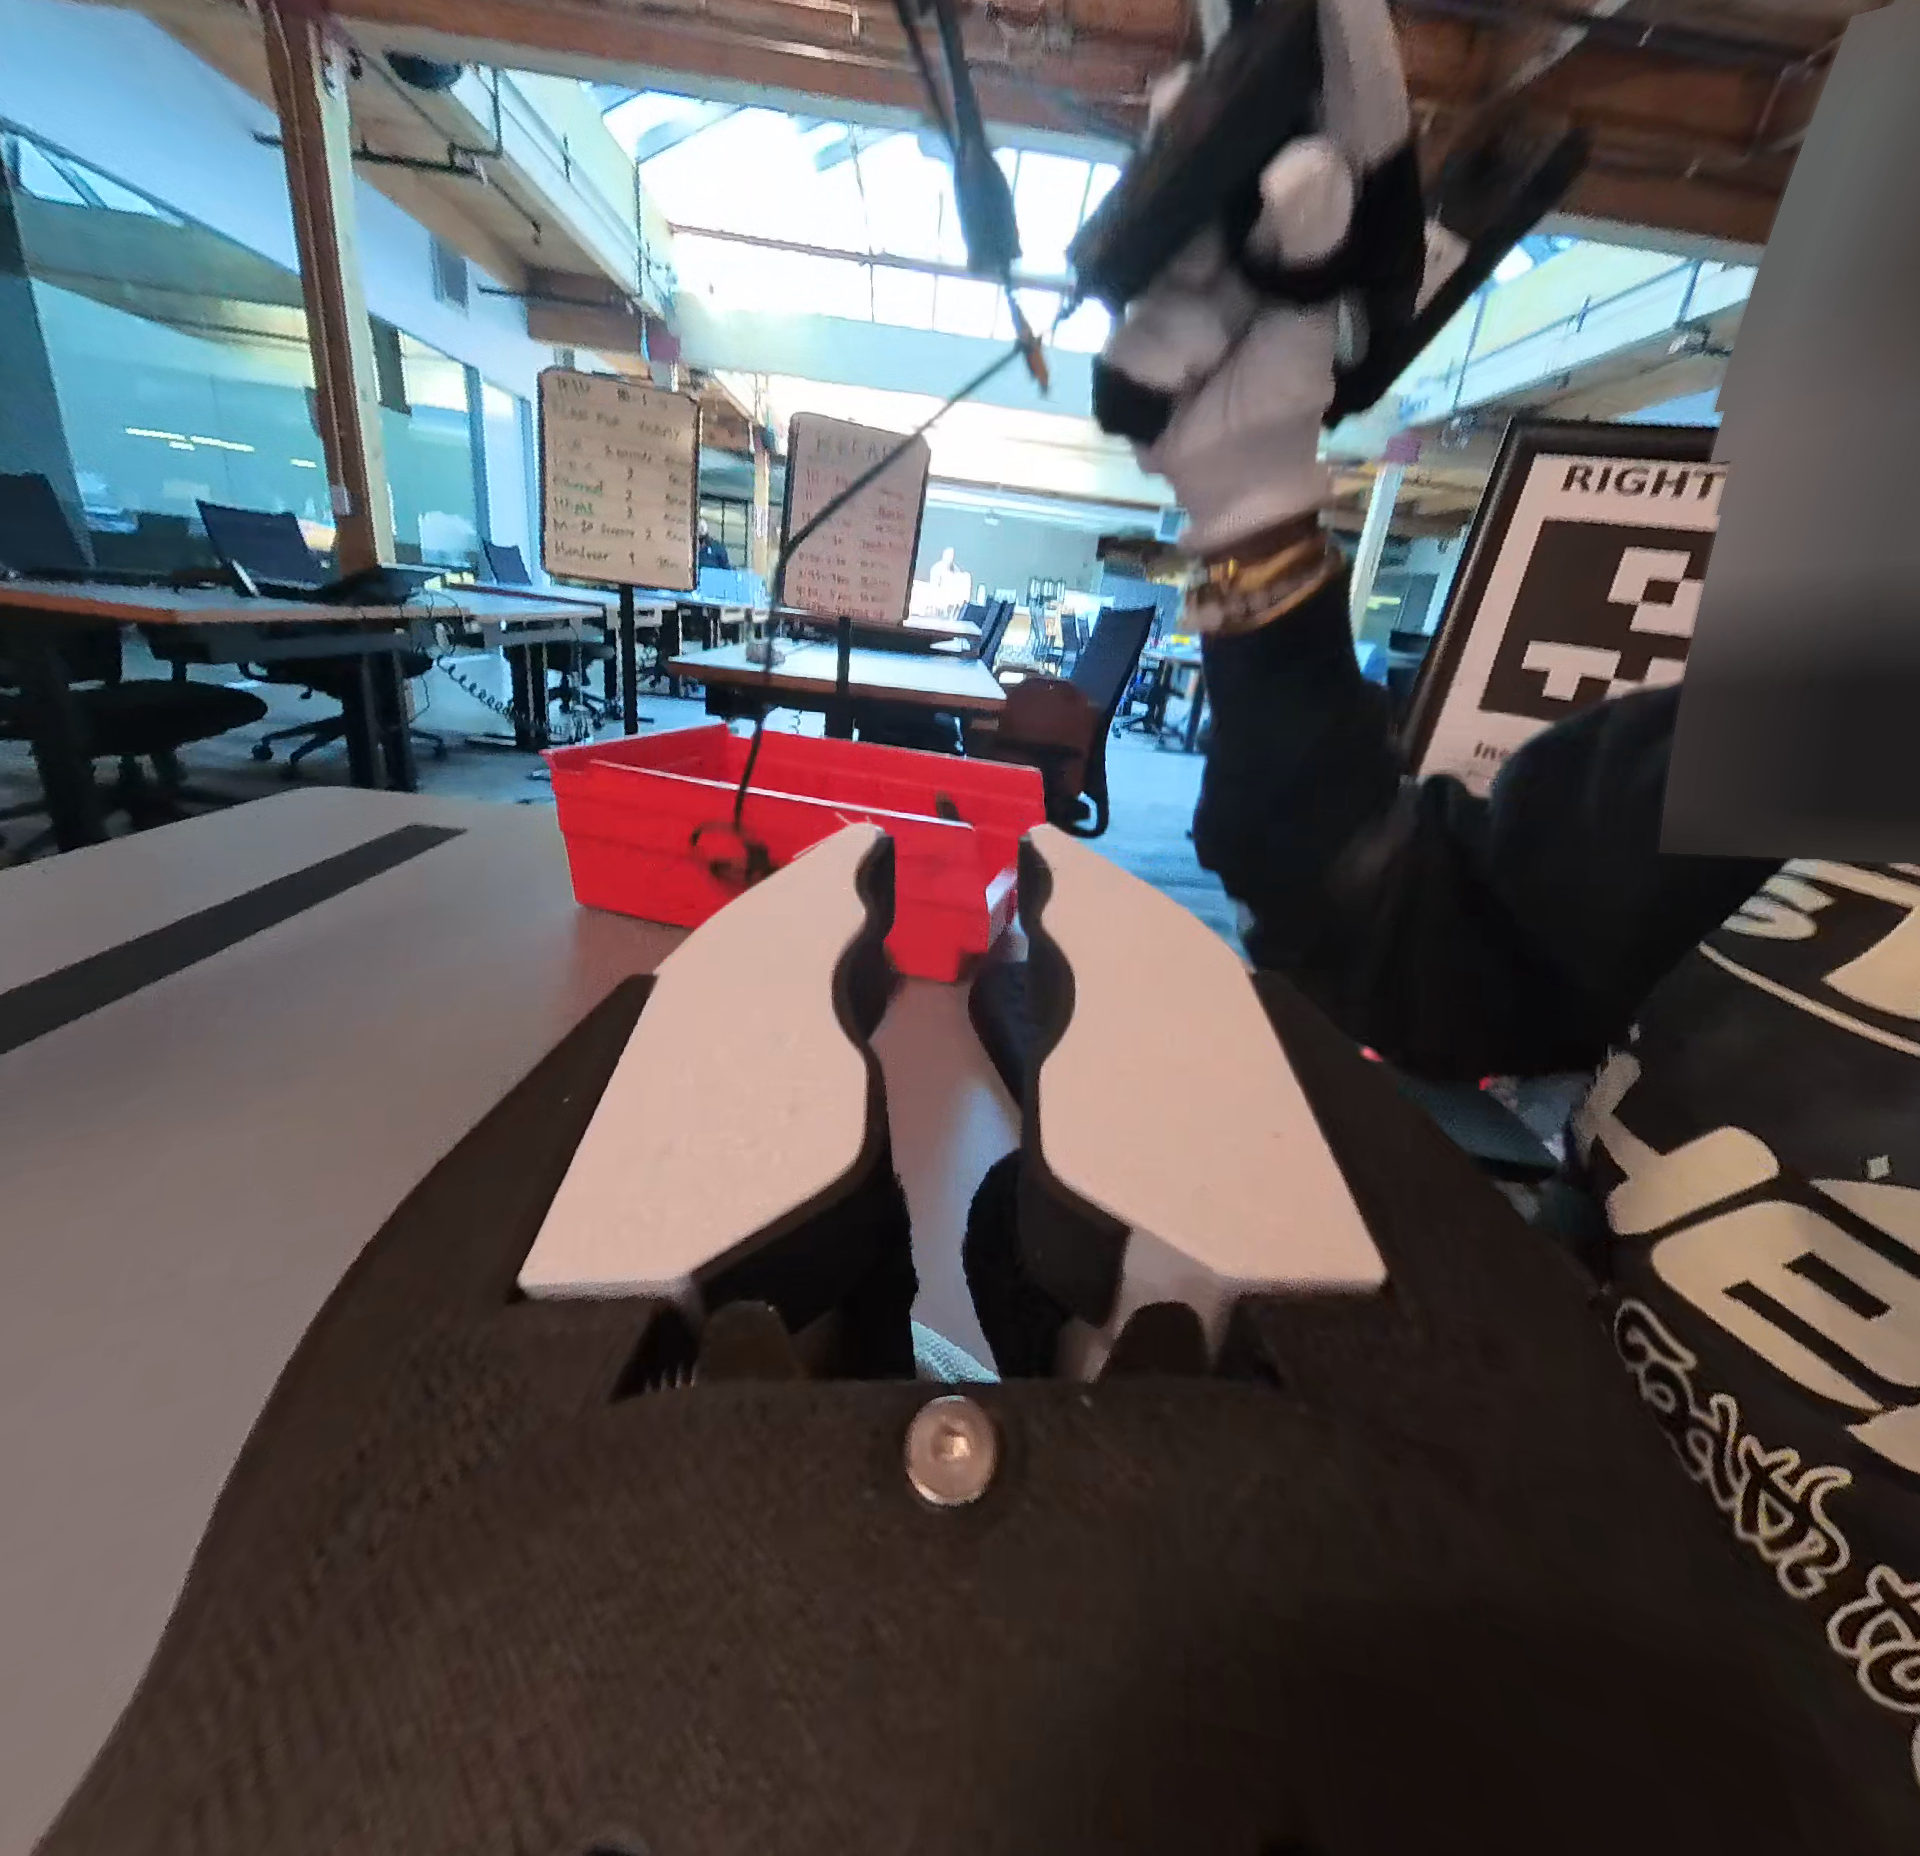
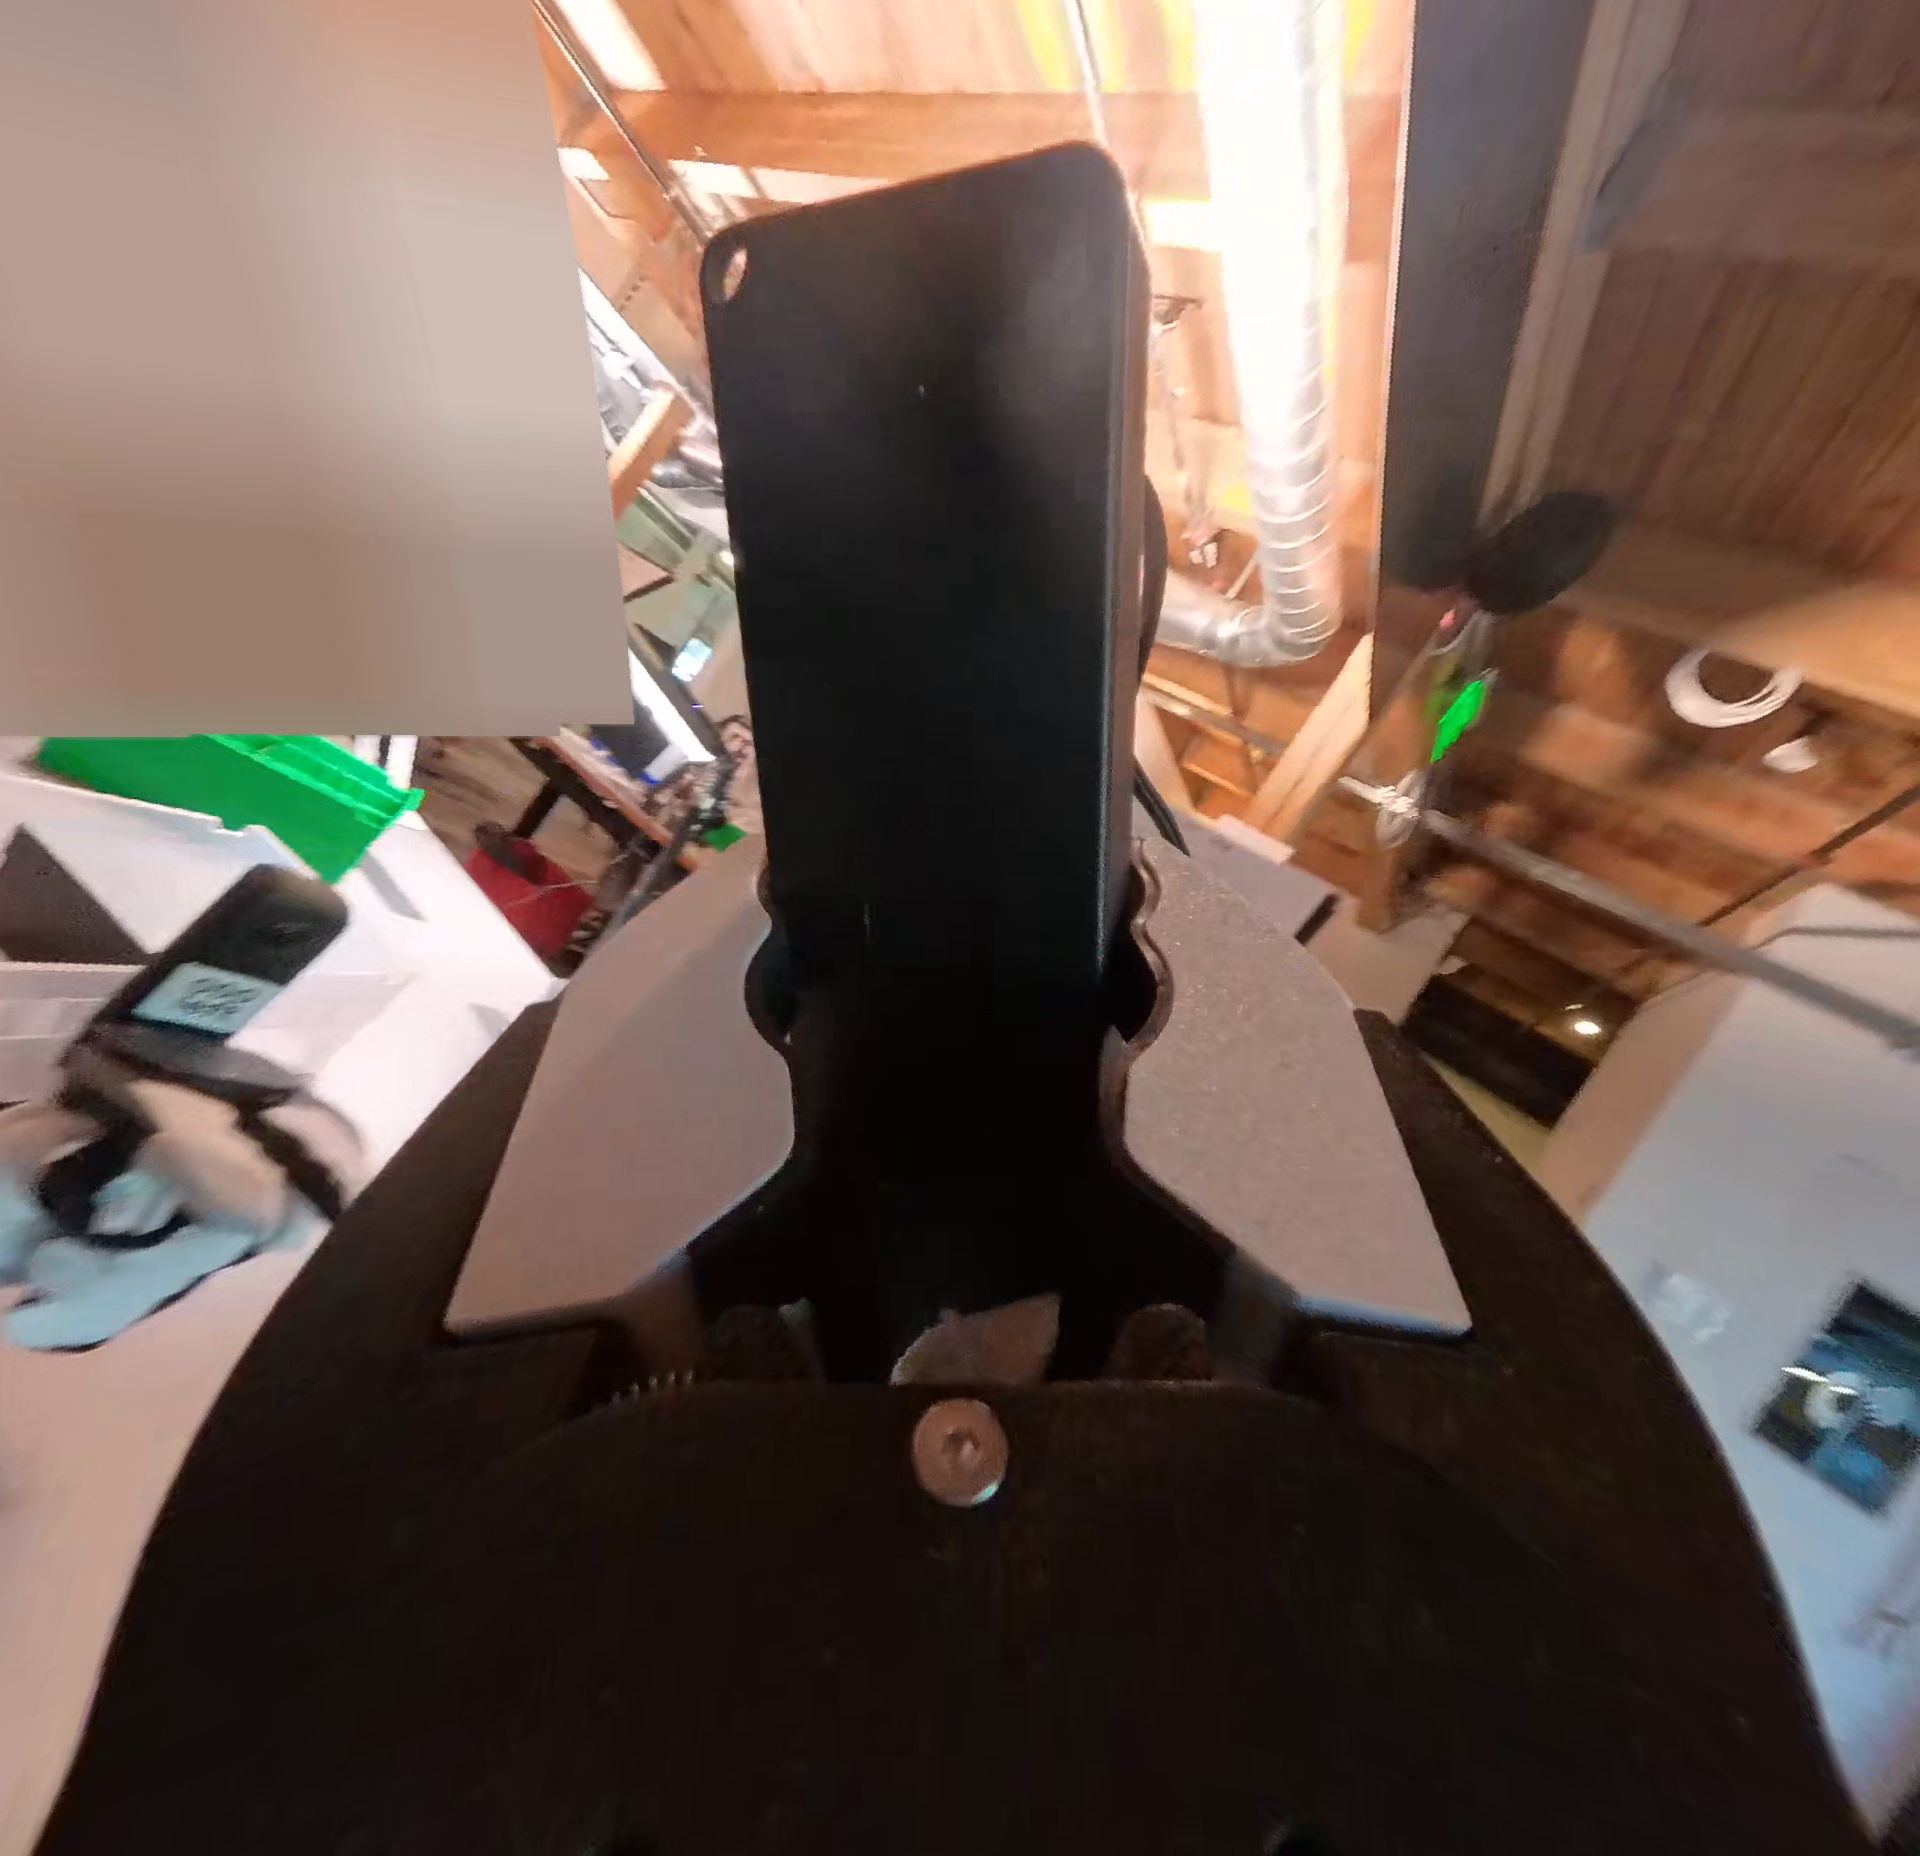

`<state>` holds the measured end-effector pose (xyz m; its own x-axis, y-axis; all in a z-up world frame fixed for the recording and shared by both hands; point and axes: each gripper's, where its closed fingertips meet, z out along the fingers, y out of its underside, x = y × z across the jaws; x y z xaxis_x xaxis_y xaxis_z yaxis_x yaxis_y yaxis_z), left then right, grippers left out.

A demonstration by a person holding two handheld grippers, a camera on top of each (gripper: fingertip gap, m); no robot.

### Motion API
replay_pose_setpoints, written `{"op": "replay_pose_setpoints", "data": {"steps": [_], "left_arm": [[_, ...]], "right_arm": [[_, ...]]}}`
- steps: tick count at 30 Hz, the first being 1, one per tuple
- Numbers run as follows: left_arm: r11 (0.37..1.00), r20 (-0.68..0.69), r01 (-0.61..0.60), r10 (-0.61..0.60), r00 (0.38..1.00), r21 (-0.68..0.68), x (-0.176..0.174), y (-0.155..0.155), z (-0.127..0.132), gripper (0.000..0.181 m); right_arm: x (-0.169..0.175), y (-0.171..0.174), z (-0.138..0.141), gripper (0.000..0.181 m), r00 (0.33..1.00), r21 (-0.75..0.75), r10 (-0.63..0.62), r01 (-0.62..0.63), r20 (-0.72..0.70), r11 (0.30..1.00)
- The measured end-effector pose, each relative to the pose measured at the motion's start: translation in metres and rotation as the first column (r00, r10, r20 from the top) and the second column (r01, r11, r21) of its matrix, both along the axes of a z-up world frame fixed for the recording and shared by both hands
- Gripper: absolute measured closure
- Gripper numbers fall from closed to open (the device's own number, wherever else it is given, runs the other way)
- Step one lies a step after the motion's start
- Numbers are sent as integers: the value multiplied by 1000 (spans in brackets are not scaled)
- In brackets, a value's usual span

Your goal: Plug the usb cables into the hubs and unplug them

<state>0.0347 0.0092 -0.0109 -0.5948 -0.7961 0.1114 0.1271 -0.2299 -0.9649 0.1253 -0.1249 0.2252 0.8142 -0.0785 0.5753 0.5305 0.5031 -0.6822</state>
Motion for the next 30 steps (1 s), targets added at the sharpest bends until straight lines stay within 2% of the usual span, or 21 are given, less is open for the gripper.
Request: {"op": "replay_pose_setpoints", "data": {"steps": [8, 11, 14, 19, 22, 25, 27, 30], "left_arm": [[995, -59, -31, 37, 998, 95, 7, -5, -14, 160], [993, -77, -48, 57, 995, 105, 10, -2, -19, 159], [992, -91, -51, 62, 994, 113, 11, -3, -21, 159], [984, -102, -66, 84, 991, 168, 13, -5, -27, 160], [982, -120, -59, 82, 989, 182, 15, -7, -32, 160], [975, -135, -59, 89, 987, 216, 17, -8, -37, 160], [969, -146, -63, 100, 984, 239, 18, -9, -41, 160], [963, -159, -61, 106, 982, 264, 19, -10, -45, 159]], "right_arm": [[46, -39, 98, 120, 991, 136, -137, 136, -2, 981], [71, -51, 121, 120, 979, 150, -205, 205, -15, 967], [90, -56, 126, 120, 972, 120, -235, 235, -17, 965], [109, -46, 95, 120, 972, 17, -235, 235, -5, 972], [126, -41, 61, 120, 969, -52, -243, 241, -36, 969], [150, -39, 20, 120, 953, -112, -273, 260, -129, 959], [173, -39, -13, 120, 914, -192, -323, 281, -246, 940], [207, -42, -73, 121, 791, -347, -421, 281, -444, 895]]}}
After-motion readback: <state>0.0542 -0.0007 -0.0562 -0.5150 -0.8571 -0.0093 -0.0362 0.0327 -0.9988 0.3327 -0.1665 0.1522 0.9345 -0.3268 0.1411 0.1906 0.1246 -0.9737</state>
